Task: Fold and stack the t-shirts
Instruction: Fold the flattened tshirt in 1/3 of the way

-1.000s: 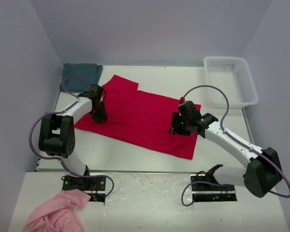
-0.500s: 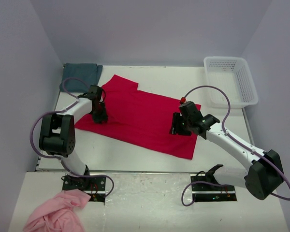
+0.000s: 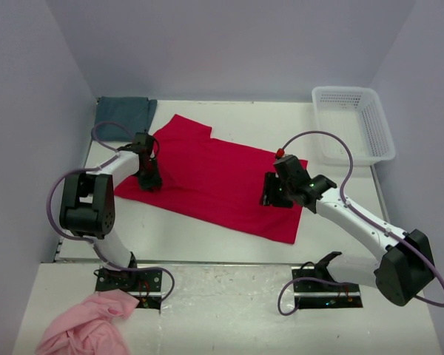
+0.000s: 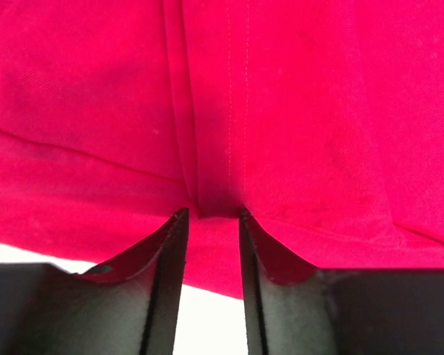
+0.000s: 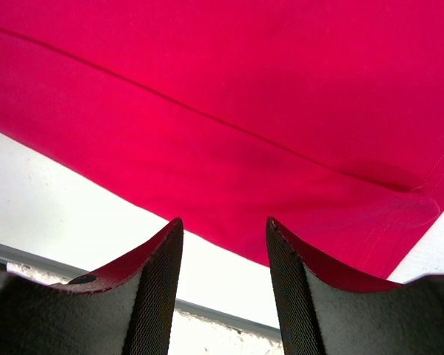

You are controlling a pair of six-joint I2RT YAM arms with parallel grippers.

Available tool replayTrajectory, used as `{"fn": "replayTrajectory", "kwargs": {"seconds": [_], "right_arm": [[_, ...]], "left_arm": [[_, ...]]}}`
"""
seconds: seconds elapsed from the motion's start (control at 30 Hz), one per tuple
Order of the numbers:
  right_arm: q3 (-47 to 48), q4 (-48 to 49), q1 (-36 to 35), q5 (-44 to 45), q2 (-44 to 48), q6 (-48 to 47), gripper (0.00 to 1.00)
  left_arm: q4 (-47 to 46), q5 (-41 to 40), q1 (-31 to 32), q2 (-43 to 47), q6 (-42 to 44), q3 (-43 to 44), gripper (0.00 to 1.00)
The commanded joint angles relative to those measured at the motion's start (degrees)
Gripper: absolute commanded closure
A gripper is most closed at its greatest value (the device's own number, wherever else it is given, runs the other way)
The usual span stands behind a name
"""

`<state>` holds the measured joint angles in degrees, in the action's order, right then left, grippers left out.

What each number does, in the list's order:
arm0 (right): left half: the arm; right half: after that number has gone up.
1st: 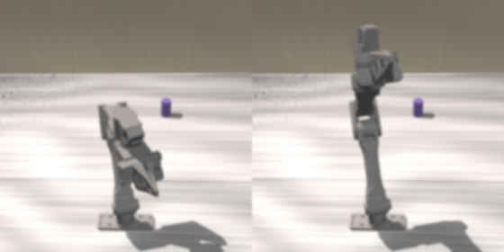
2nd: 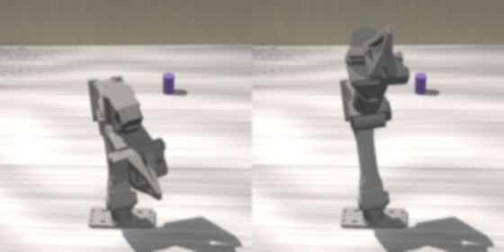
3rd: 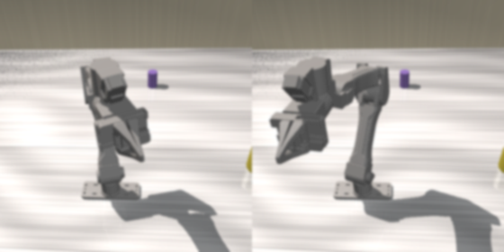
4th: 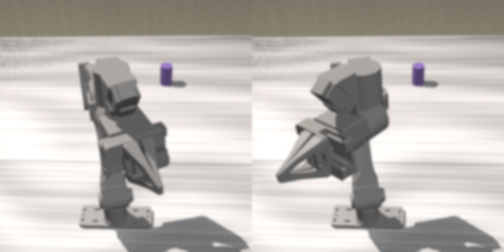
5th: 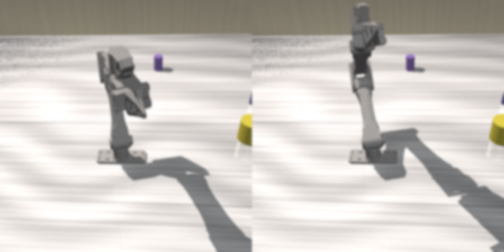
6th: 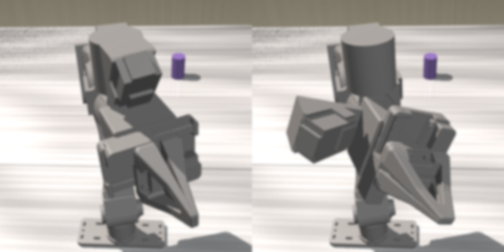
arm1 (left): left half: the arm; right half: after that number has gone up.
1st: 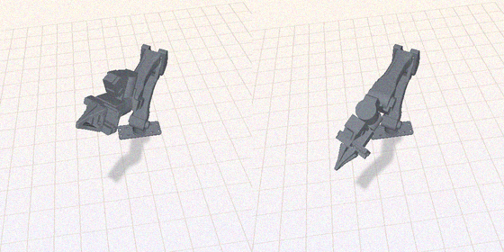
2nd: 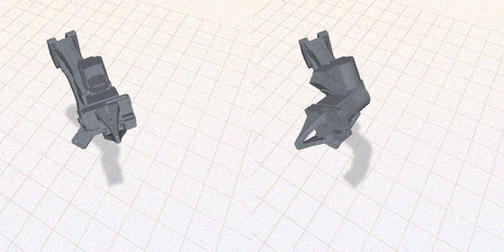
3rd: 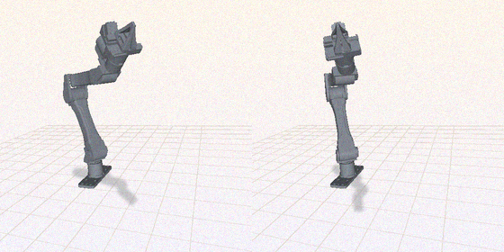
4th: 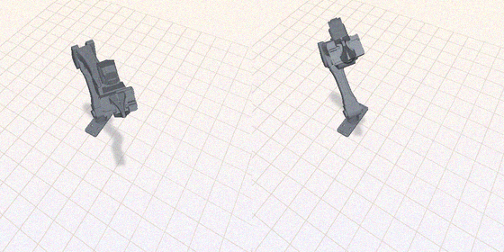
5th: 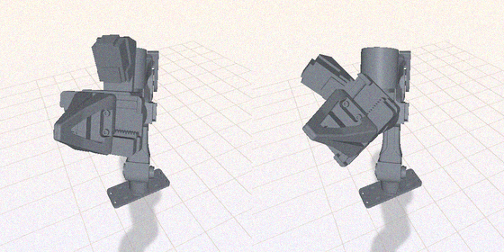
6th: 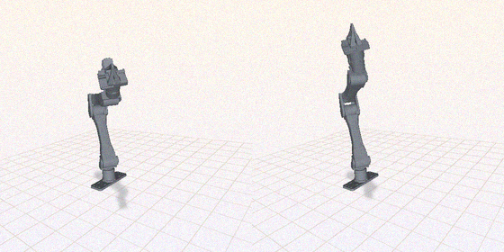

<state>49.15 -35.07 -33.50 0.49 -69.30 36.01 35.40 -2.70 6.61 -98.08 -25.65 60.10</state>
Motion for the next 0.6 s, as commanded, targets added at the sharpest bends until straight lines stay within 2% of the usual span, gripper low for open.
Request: {"fn": "replayTrajectory", "kwargs": {"seconds": [0.0, 0.13, 0.23, 0.27, 0.57], "right_arm": [[-0.19, 0.88, -0.25, -0.14, 1.80, -0.06, 0.50], [-0.37, 0.88, -0.25, -0.14, 1.45, 0.11, 0.50], [-0.54, 1.58, -0.25, -0.23, 0.74, 0.20, 0.50], [-0.54, 1.67, -0.25, -0.14, 0.48, 0.29, 0.50], [-0.54, 2.29, -0.25, -1.46, -0.40, 0.38, 0.50]], "left_arm": [[-2.00, 1.73, -0.46, -0.97, 1.39, 0.20, 0.67], [-2.17, 1.91, -0.46, -1.06, 1.48, 0.81, 0.77], [-2.09, 2.35, -0.46, -0.62, 1.48, 1.25, 0.90], [-2.00, 2.35, -0.46, -0.53, 1.48, 1.34, 0.99], [0.37, 1.56, -0.20, 2.37, 1.48, 4.06, 1.00]]}}
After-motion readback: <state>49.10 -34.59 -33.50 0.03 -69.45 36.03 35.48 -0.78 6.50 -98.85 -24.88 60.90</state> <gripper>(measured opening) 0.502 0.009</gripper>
